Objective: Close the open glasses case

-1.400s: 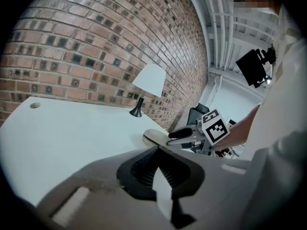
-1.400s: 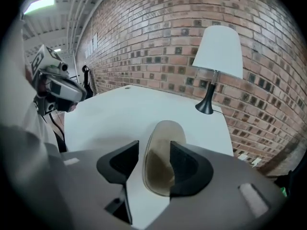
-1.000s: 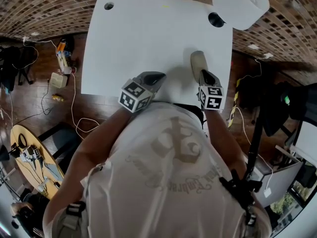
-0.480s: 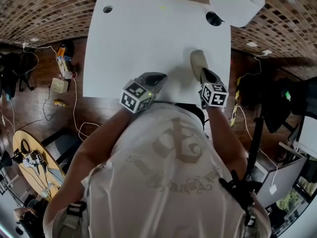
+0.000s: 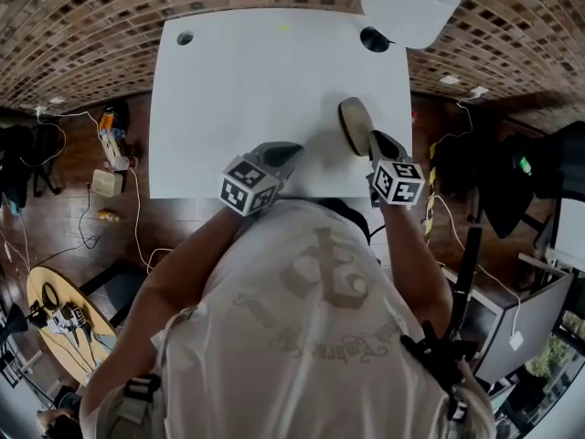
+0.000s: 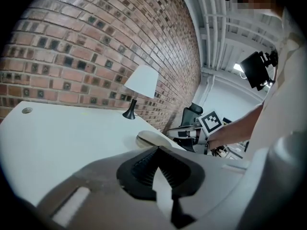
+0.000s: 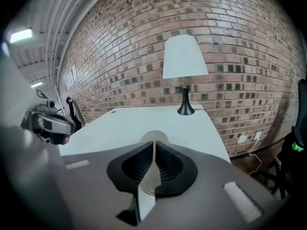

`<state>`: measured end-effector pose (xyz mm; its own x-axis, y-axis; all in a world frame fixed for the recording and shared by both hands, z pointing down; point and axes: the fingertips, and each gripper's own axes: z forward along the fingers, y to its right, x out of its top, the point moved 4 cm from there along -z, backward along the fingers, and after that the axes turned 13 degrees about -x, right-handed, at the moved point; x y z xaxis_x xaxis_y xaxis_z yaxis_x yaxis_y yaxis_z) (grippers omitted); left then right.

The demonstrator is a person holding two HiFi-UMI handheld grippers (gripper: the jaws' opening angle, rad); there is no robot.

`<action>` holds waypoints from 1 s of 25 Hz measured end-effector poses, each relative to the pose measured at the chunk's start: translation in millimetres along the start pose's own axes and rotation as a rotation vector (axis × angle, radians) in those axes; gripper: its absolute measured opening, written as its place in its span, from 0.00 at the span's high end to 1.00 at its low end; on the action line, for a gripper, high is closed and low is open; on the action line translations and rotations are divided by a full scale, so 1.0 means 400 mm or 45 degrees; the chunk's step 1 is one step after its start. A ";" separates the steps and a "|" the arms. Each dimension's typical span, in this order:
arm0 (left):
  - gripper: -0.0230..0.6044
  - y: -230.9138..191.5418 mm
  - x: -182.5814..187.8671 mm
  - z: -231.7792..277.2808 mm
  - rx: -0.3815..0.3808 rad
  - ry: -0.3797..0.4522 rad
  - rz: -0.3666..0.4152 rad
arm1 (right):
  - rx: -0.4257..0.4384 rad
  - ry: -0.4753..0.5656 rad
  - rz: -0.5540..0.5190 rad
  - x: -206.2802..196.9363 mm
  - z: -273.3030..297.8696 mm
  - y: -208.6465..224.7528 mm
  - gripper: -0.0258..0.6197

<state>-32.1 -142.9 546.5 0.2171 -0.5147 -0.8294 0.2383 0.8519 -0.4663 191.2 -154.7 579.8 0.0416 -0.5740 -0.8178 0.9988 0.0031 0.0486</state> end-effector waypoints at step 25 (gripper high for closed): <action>0.95 0.291 -0.040 0.163 -0.114 -0.062 0.122 | 0.180 0.237 0.194 -0.131 -0.449 0.028 0.94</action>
<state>53.7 -42.0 525.4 0.2811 -0.4330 -0.8564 0.1296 0.9014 -0.4132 204.7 22.5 520.1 0.2079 -0.4151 -0.8857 0.9678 -0.0444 0.2479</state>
